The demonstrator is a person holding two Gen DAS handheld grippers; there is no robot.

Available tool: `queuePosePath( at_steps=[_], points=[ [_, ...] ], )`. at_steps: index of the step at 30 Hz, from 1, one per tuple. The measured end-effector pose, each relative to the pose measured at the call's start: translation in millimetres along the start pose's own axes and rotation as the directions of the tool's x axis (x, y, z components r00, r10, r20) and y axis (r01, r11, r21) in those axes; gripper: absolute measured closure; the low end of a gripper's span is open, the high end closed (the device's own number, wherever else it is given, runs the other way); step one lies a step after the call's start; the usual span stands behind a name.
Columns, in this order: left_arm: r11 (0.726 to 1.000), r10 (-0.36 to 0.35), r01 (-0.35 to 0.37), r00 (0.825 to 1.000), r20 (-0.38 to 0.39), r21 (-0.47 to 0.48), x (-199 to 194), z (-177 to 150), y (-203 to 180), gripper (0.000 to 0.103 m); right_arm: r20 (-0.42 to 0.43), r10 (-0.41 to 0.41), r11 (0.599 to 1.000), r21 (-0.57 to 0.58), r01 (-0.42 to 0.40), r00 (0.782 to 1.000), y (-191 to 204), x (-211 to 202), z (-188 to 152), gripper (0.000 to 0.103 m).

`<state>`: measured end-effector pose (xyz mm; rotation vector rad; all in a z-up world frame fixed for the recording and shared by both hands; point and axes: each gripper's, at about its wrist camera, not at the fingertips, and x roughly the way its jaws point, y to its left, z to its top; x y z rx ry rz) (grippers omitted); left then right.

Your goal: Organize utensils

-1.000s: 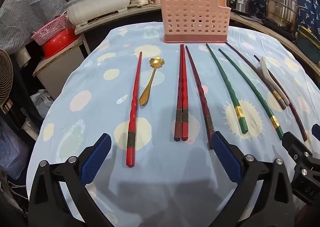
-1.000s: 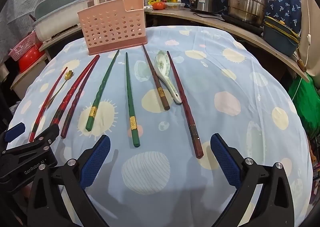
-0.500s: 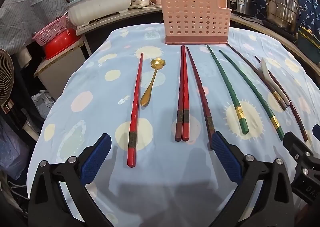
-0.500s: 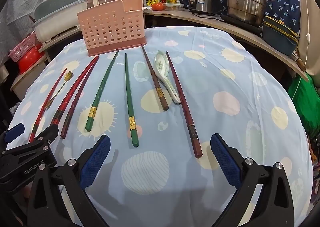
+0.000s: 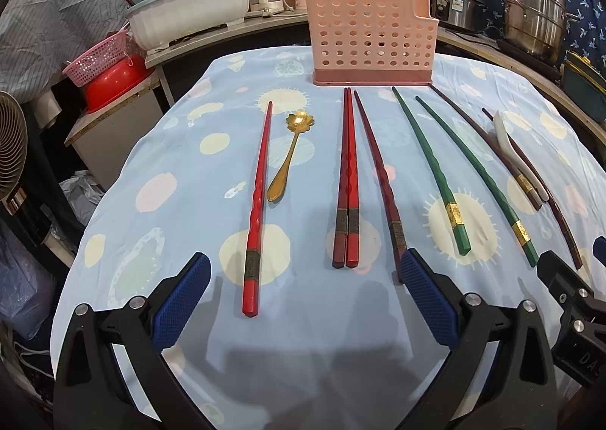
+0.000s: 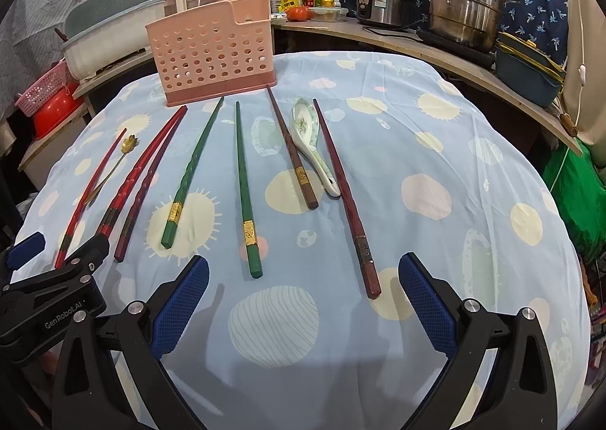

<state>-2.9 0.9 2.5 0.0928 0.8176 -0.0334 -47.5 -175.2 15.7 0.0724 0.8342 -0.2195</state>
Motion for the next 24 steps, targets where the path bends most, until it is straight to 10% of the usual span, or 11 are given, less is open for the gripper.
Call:
queuePosePath(
  at_steps=[24],
  points=[
    [1.0,0.007,-0.007,1.0,0.018,-0.006,-24.0,15.5,6.9,0.007,0.007,0.002,1.0,0.009,-0.002,1.0,-1.3,-23.2,15.0,0.007]
  ],
)
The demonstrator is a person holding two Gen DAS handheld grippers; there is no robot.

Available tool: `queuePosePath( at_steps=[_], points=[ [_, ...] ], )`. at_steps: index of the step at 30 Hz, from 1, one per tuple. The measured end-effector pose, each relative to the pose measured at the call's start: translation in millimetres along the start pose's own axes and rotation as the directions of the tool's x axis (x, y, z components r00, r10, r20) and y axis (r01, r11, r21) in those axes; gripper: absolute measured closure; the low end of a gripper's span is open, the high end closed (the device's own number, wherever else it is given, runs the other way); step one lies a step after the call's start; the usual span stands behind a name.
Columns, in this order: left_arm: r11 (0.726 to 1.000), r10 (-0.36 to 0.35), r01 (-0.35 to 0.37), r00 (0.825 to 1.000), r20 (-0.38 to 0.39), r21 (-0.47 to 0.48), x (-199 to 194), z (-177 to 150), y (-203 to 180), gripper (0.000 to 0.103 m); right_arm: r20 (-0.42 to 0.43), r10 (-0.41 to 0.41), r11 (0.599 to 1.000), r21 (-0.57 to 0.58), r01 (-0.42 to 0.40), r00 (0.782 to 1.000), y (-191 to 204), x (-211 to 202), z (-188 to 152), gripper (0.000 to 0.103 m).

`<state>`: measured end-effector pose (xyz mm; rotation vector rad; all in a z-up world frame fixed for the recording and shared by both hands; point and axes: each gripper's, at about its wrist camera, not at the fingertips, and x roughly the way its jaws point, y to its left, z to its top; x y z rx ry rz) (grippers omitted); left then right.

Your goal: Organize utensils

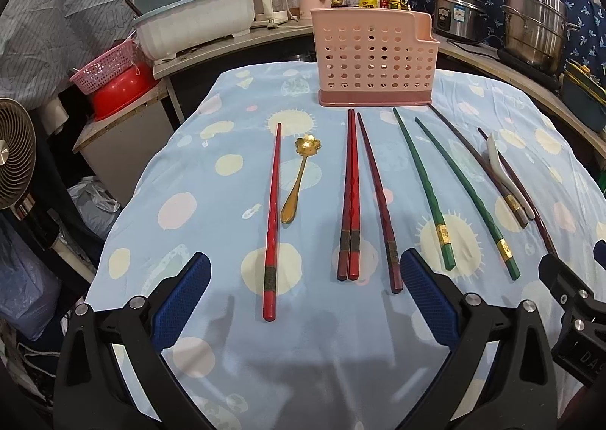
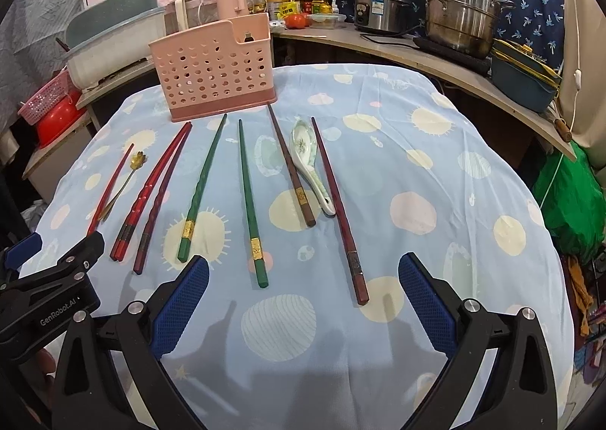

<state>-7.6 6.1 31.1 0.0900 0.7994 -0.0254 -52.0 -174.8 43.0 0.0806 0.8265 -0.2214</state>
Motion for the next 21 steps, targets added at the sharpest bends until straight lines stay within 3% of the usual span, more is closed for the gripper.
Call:
queuePosePath(
  at_steps=[21],
  points=[
    [1.0,0.002,-0.002,1.0,0.0,0.0,-3.5,5.7,0.6,0.007,0.002,0.006,1.0,-0.003,-0.006,1.0,2.8,-2.9,2.7,0.007]
  ],
)
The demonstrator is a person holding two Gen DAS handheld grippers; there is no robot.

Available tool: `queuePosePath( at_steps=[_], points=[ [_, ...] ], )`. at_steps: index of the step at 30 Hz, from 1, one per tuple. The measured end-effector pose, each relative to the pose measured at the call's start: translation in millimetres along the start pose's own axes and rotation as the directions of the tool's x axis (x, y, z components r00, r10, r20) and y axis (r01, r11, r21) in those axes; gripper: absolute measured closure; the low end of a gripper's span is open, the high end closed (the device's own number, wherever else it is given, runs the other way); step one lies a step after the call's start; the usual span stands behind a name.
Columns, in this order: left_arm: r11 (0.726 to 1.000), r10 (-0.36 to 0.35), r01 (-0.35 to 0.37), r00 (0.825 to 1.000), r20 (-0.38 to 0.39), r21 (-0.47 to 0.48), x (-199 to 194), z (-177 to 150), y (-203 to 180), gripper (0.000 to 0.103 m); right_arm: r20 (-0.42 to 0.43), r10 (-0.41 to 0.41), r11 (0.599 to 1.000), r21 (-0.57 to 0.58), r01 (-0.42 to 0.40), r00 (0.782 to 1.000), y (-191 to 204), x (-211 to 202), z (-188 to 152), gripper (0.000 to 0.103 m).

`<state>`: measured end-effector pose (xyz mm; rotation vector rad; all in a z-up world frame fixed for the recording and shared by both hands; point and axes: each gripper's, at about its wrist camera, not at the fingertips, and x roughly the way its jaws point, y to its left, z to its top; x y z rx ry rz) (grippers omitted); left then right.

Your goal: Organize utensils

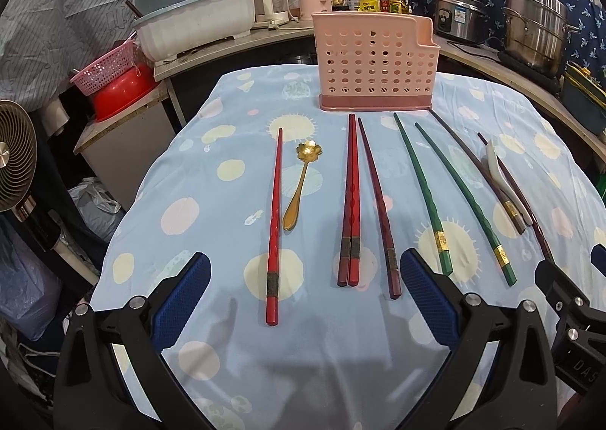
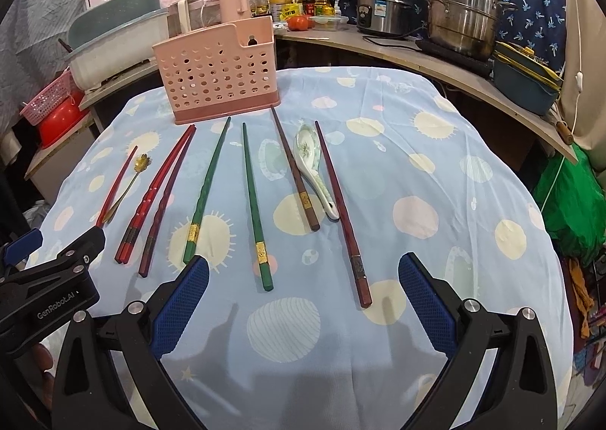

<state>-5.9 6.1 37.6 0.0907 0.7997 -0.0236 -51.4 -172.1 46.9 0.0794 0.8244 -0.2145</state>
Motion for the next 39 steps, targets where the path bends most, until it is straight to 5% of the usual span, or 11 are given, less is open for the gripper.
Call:
queuePosePath(
  at_steps=[22,39],
  points=[
    [1.0,-0.007,0.007,1.0,-0.019,-0.019,5.1,1.0,1.3,0.007,-0.011,-0.002,1.0,0.004,0.002,1.0,-3.3,4.2,0.7,0.007],
    [0.992,0.031,-0.043,0.995,-0.095,-0.122,38.8,7.0,61.8,0.008,-0.027,-0.033,0.997,0.062,0.035,0.999,-26.5,20.5,11.4,0.007]
  ],
)
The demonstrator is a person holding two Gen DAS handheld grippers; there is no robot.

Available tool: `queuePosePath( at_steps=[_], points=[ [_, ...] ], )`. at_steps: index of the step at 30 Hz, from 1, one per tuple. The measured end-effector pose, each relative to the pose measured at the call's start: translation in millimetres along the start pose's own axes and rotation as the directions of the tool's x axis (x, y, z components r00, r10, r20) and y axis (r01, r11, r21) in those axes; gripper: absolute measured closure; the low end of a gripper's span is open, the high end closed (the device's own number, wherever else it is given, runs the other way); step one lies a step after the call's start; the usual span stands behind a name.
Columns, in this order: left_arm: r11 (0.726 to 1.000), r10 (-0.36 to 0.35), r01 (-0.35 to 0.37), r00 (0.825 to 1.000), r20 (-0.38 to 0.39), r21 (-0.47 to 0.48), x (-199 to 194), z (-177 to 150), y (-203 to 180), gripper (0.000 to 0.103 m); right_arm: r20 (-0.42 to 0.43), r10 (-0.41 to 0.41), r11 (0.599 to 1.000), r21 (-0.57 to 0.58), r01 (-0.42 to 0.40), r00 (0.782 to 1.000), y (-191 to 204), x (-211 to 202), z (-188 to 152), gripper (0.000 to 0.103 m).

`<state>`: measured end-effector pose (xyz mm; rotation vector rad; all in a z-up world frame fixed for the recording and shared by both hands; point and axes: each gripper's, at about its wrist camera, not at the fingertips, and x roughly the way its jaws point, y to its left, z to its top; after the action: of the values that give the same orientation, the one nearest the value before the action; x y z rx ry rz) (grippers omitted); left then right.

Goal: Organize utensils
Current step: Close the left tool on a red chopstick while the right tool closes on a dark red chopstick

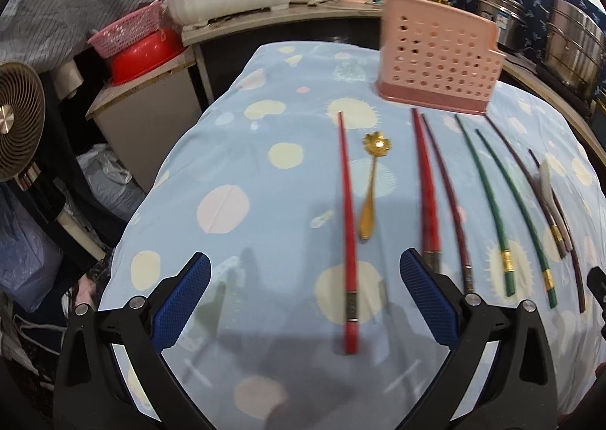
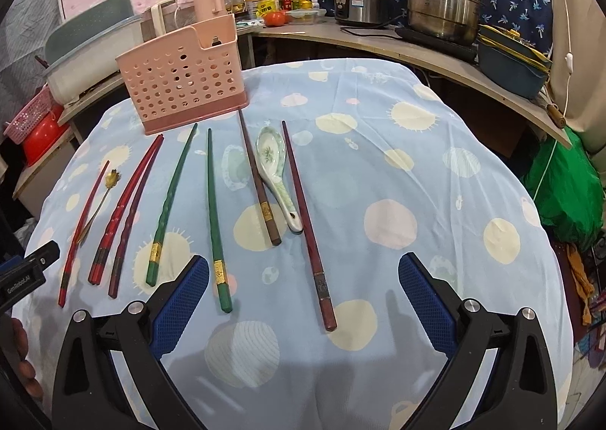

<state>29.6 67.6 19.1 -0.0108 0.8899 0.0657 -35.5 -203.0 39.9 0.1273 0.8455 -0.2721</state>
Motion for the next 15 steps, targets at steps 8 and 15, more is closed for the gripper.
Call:
queuePosePath(
  at_steps=[8,15],
  points=[
    [0.999,-0.027,0.027,1.0,-0.013,0.026,0.8,-8.7,7.3,0.012,-0.018,0.011,1.0,-0.01,-0.011,1.0,3.8,4.9,-3.1,0.007],
    [0.996,-0.062,0.067,0.996,-0.068,0.06,9.9,-22.4,-1.8,0.036,-0.036,0.019,1.0,-0.015,-0.019,0.999,5.3,6.5,-9.6,0.007]
  ],
)
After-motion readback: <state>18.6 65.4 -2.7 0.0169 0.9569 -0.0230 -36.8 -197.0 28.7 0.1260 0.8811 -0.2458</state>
